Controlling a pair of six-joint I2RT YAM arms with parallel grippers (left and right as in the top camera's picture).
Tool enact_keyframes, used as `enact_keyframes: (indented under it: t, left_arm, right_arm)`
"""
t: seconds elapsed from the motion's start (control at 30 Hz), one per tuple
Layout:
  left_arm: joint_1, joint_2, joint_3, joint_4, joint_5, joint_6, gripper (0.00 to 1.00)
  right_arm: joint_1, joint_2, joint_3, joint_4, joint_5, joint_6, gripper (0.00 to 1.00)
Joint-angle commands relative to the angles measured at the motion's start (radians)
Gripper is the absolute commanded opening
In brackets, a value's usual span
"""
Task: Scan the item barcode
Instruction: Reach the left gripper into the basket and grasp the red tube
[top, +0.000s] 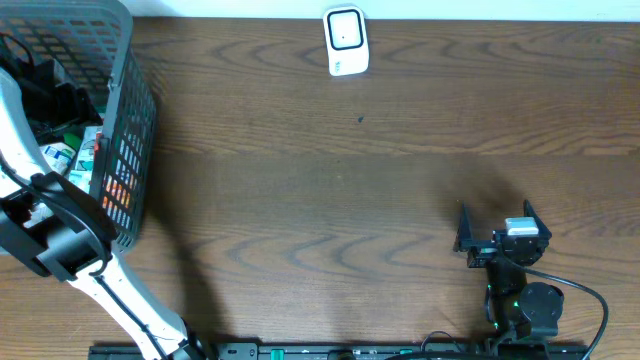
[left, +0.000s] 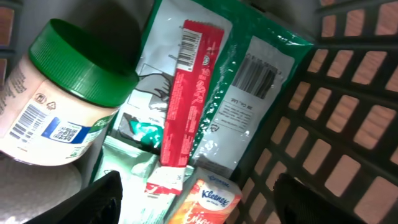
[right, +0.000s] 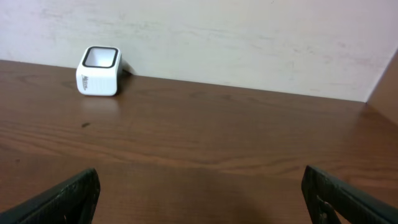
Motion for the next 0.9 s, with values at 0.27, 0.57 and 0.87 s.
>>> enact_keyframes:
  t: [0.27,0.57,0.87]
  left_arm:
    - [0.004,0.010,-0.176,0.095,-0.029,-0.011,0.75]
    - [0.006,0.010,-0.315,0.199,-0.055,-0.011,0.73]
    - [0.006,0.009,-0.361,0.252,-0.054,-0.012,0.36]
  right_arm:
    - [-0.013,-0.002,-0.002,-0.002,0.002,-0.010,0.99]
    - [-0.013,-0.002,-0.002,-0.002,0.002,-0.010,0.99]
    - [-0.013,-0.002,-0.002,-0.002,0.002,-0.010,0.99]
